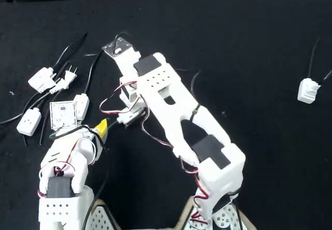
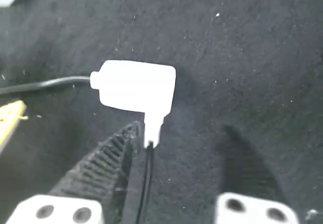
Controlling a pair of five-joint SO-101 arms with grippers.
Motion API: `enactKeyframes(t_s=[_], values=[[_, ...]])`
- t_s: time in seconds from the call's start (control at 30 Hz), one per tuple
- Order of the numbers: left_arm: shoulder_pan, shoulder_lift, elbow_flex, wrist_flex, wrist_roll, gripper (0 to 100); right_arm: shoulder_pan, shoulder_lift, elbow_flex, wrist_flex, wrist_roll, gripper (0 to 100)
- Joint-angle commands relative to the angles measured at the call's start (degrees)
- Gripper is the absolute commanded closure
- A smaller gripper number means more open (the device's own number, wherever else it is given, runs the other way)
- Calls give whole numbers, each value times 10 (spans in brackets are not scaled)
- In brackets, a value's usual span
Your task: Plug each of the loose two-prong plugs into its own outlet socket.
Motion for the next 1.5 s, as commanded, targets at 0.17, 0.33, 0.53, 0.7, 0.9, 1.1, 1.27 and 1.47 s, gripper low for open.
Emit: enactKeyframes(t_s=[0.17,0.33,0.53,0.7,0.9,1.1,1.27,1.47], values=[[-45,-3,-20,-2,3,755,-21,-84,0,-23,43,756],[-166,-3,-62,17,3,755,-37,-128,7,-38,169,766],[-302,-3,-95,79,-103,755,-62,-98,77,-44,306,698],[-323,-3,-59,93,-135,755,-84,-51,102,-43,407,662],[-319,-3,-53,96,-134,755,-78,-26,104,-29,482,662],[-319,-3,-49,96,-115,755,-74,14,131,-35,571,664],[-319,-3,-49,97,-114,755,-46,50,116,-75,561,873],[-319,-3,-49,97,-114,755,55,15,35,-51,385,982]])
